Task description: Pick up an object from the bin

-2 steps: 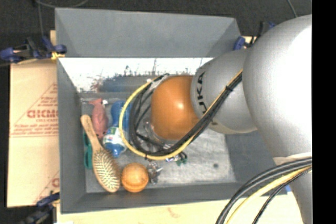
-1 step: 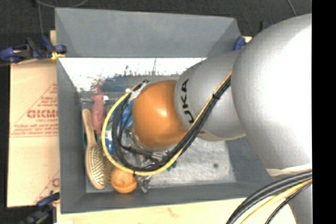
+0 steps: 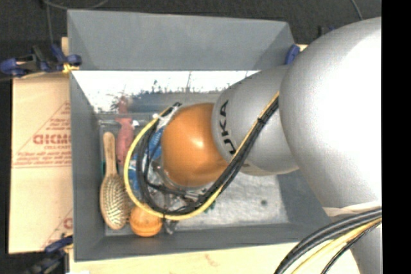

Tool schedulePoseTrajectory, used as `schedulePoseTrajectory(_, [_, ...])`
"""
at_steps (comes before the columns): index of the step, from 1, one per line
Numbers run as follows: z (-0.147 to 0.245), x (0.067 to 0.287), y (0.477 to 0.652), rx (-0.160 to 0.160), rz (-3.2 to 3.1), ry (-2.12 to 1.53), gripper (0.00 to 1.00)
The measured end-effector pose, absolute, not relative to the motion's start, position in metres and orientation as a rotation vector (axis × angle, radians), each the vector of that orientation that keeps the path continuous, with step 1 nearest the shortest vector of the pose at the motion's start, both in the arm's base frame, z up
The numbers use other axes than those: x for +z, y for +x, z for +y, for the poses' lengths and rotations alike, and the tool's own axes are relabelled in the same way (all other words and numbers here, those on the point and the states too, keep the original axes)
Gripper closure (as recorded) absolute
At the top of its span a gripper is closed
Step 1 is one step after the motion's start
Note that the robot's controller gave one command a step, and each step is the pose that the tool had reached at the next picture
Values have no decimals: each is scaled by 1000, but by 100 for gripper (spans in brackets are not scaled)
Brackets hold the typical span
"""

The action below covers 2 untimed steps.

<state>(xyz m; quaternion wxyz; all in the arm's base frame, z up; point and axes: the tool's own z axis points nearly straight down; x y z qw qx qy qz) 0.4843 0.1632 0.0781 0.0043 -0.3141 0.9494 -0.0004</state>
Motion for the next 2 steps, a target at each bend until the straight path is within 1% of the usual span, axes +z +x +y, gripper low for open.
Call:
schedulePoseTrajectory(1, [163, 78, 484, -1, 2975, -984, 100])
schedulePoseTrajectory(2, [155, 265, 474, -2, 2969, -992, 100])
